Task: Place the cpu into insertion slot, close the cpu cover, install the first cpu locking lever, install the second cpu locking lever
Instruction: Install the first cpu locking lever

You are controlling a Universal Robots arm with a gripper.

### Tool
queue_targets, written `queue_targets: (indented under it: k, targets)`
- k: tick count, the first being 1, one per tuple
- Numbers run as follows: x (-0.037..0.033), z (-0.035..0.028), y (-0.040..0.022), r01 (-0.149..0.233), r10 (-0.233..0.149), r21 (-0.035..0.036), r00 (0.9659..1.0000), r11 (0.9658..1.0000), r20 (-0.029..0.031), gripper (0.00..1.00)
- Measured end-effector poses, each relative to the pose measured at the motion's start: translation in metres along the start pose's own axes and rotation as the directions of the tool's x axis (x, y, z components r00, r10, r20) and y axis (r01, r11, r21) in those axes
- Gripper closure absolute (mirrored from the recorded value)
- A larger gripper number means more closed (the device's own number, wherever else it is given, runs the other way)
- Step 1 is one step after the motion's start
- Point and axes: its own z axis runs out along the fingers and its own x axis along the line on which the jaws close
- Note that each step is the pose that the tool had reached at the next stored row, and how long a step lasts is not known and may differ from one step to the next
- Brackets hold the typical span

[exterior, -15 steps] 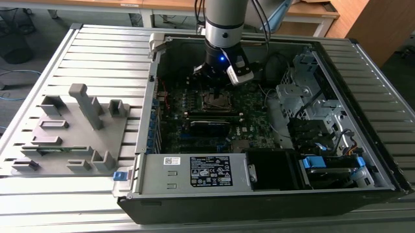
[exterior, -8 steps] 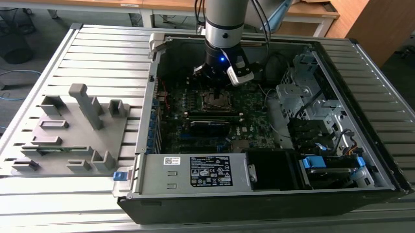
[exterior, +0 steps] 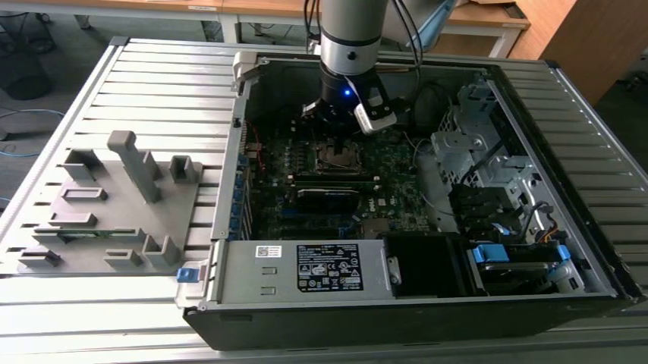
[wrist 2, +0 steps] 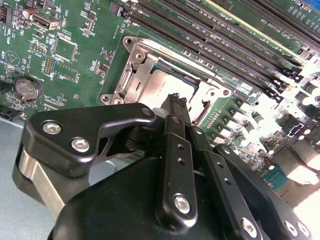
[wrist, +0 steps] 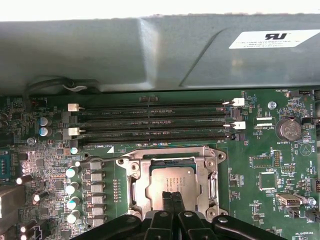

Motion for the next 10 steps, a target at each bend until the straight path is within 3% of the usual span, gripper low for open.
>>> queue_targets:
  k: [10]
  targets:
    - [-0.0003,-0.0088,0.0001,0.0,0.0,-0.0001,1.0,1.0,0.0,0.89]
